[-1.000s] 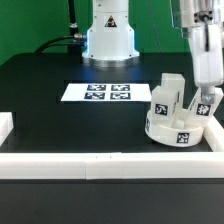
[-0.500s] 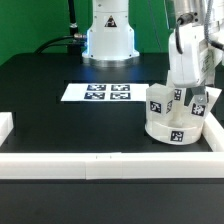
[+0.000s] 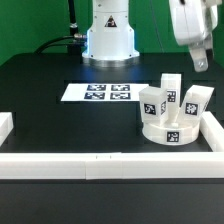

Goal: Assemble stool

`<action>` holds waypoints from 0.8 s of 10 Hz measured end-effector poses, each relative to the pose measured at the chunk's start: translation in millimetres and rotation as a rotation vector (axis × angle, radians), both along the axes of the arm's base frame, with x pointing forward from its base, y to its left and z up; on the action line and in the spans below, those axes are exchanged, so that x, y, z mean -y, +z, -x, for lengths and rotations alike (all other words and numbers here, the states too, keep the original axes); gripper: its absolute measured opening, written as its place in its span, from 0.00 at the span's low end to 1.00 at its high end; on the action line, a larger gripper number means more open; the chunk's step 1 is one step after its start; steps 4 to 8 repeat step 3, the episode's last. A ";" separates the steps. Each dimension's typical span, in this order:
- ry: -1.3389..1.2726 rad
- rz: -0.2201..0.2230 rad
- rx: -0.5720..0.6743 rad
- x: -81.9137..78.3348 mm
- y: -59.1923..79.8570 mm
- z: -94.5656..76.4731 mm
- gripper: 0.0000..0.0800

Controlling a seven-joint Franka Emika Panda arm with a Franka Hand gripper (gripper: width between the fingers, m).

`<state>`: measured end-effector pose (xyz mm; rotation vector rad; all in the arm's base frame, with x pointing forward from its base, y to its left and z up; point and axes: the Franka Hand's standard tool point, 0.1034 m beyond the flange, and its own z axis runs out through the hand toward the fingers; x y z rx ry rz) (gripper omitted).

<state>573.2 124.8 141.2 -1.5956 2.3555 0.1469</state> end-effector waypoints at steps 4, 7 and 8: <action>0.003 0.004 -0.004 0.6 -4.1 0.8 0.81; 0.003 0.004 -0.004 0.6 -4.1 0.8 0.81; 0.003 0.004 -0.004 0.6 -4.1 0.8 0.81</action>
Offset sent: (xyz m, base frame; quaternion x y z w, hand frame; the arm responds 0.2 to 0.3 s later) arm 0.0000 0.0000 0.0000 0.0000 0.0000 0.0000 1.0000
